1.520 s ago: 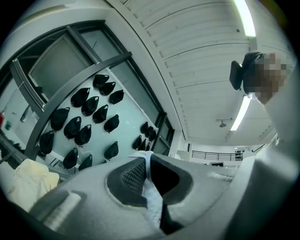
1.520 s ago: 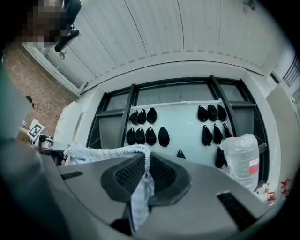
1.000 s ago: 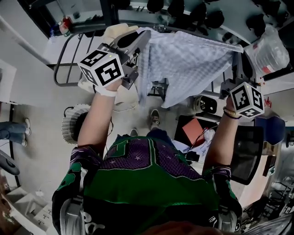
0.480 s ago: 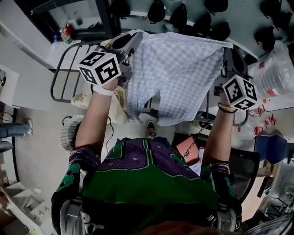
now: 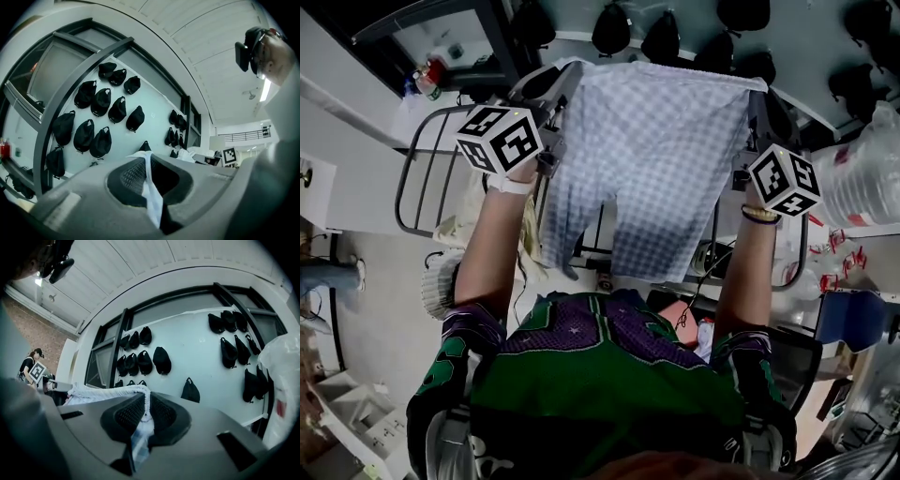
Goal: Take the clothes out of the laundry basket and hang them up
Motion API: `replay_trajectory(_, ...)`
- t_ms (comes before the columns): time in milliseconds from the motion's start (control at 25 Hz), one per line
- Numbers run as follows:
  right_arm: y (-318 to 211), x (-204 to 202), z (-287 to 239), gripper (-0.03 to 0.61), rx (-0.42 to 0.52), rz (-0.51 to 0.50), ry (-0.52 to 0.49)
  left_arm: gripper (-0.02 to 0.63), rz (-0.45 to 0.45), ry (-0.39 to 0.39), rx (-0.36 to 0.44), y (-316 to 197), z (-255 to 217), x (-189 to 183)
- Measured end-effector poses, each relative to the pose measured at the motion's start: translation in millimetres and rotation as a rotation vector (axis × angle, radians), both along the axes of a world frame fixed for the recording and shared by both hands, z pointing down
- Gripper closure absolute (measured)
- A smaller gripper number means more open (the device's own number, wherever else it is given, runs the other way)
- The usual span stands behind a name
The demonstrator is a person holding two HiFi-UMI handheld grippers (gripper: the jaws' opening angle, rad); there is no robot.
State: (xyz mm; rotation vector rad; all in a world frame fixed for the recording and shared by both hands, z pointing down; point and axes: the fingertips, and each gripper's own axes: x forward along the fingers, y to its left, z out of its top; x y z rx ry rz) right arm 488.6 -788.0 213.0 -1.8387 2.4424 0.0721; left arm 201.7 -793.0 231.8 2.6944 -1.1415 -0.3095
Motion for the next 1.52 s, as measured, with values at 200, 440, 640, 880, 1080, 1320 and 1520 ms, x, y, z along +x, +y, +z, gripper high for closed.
replay_trajectory(200, -38, 2, 52, 0.546, -0.106, -0.036, -0.011, 0.594, -0.030, -0.024, -0.090, -33, 42, 7)
replay_trajectory(440, -81, 1, 124, 0.545, -0.256, -0.077, 0.006, 0.594, -0.085, -0.066, -0.233, -68, 111, 9)
replay_trajectory(640, -102, 0, 170, 0.545, -0.349, -0.107, 0.021, 0.594, -0.110, -0.132, -0.295, -83, 157, 12)
replay_trajectory(880, -107, -4, 217, 0.541, -0.442, -0.135, 0.048, 0.592, -0.119, -0.182, -0.372, -89, 205, 9)
replay_trajectory(1080, -102, -9, 247, 0.500, -0.530, -0.152, 0.096, 0.591, -0.121, -0.265, -0.401, -85, 228, 5)
replay_trajectory(1320, -82, -6, 269, 0.428, -0.636, -0.164, 0.137, 0.434, -0.070, -0.365, -0.480, -64, 256, 3)
replay_trajectory(1520, -53, -8, 278, 0.408, -0.707, -0.179, 0.182, 0.434, -0.076, -0.362, -0.480, -46, 256, -8)
